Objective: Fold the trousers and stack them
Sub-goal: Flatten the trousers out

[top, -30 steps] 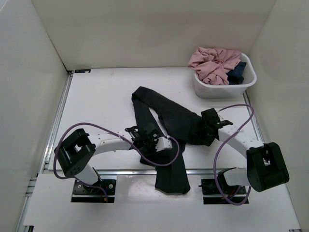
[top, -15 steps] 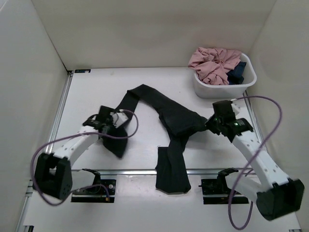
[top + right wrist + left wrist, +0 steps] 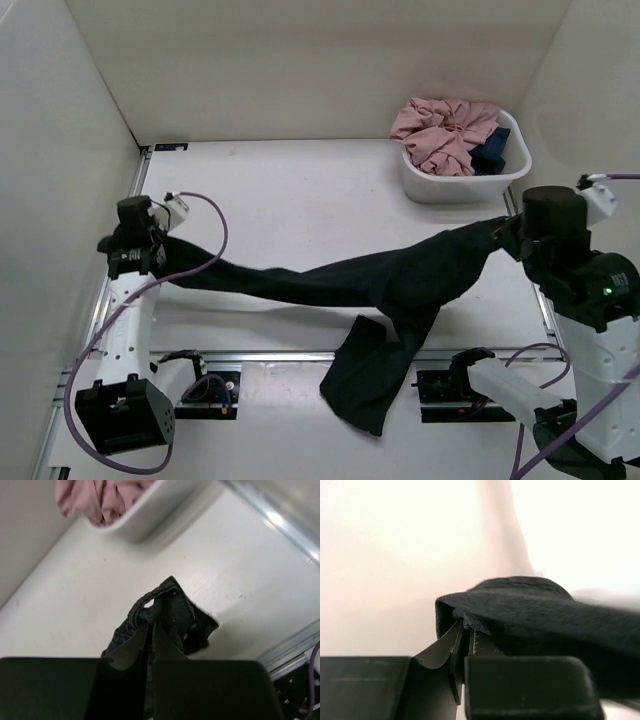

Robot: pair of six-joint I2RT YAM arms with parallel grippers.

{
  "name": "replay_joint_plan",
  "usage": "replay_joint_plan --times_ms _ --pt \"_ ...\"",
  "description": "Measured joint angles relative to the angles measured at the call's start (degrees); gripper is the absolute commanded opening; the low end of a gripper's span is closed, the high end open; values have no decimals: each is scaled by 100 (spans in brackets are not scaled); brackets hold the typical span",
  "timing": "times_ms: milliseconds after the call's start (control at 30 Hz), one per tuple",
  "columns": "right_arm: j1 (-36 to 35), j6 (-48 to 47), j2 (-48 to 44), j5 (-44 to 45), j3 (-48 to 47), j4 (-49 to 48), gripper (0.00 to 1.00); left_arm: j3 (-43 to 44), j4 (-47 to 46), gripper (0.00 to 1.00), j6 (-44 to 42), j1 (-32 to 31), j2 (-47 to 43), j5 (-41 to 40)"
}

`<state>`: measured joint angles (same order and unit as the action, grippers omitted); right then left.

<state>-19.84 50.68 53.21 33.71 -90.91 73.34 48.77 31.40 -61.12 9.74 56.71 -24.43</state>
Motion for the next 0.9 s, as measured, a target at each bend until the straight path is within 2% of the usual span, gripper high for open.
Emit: replay_joint_plan --times_ms 100,133,200,267,433,533,600,667,800,833,900 --pt "37 -227 74 358 -509 61 0 529 -376 14 -214 267 356 101" --pt "46 -306 61 417 -509 59 0 662 -466 28 -247 380 546 138" --pt "50 -400 70 398 -332 -28 0 907 -597 68 -328 531 1084 199" --pt "61 -463 138 293 131 -337 0 1069 -660 100 -326 501 1681 225" --pt "63 -452 1014 26 1097 -1016 0 1801 -282 100 -205 -142 2769 361" --pt "66 -450 1604 -79 1244 -1331 0 2859 494 100 7 -966 2892 750" --pt "114 -468 1777 -114 1261 -1484 0 3392 756 100 168 -1773 2758 909" --pt "269 -492 1803 -164 1316 -1631 0 3491 975 100 411 -3117 2406 1113" --pt "597 -518 1779 -264 1631 -1840 0 2848 1661 100 1266 -5906 2048 2026" --pt "656 -527 1764 -278 1764 -1884 0 2667 1856 100 1449 -6332 2164 2404" --pt "726 -527 1720 -328 2011 -1915 0 2378 2260 100 1733 -6776 2559 3029"
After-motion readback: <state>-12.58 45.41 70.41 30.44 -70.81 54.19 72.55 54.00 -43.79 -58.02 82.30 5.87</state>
